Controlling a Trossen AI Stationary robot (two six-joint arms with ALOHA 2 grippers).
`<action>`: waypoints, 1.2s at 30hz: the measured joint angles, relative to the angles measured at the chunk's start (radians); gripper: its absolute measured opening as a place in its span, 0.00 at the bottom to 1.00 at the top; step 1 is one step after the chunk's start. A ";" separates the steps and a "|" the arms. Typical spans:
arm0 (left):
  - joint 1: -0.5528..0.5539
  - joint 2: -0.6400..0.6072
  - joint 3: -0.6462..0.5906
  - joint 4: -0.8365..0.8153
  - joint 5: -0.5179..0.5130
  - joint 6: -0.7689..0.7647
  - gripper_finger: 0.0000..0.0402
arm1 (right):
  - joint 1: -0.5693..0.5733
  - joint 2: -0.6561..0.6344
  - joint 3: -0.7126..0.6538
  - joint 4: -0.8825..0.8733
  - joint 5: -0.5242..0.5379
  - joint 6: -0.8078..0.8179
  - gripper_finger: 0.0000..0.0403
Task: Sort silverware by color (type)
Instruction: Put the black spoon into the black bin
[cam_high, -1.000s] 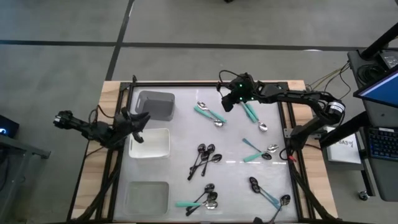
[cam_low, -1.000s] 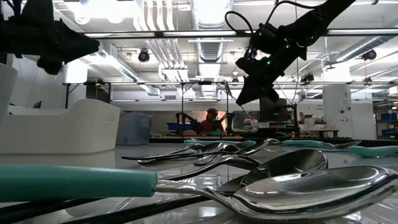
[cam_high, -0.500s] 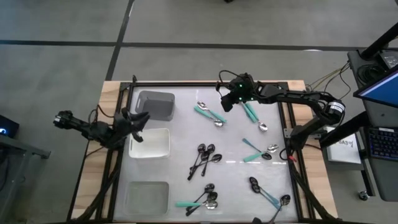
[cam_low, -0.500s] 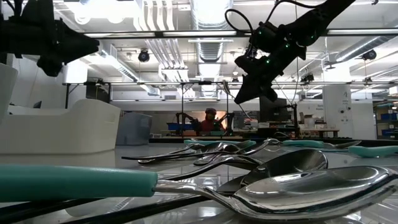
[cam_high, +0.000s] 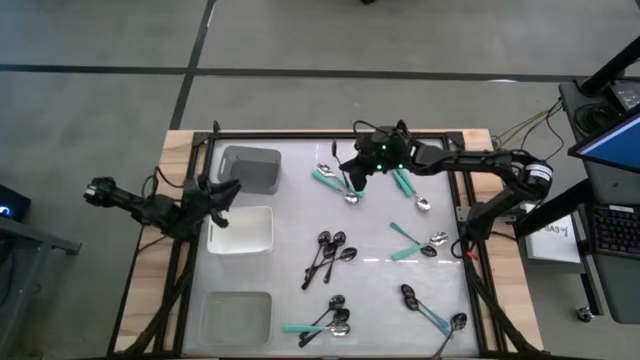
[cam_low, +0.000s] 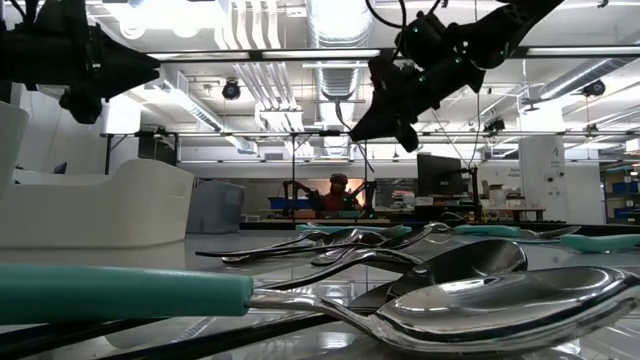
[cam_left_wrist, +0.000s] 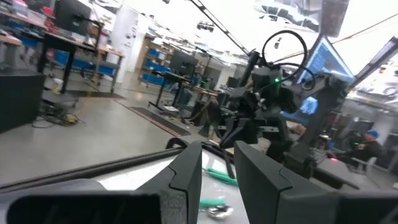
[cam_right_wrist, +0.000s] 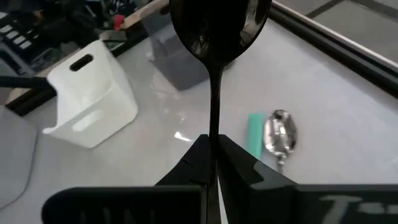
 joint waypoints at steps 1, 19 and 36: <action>0.000 0.007 0.000 0.006 0.011 -0.023 0.19 | 0.012 0.000 0.000 0.011 0.000 0.000 0.02; 0.000 0.464 0.000 0.464 0.170 -0.102 0.19 | 0.153 0.000 0.000 0.228 -0.008 -0.007 0.02; 0.014 0.907 0.361 0.287 0.318 0.040 0.19 | 0.286 0.000 0.000 0.242 0.238 -0.063 0.02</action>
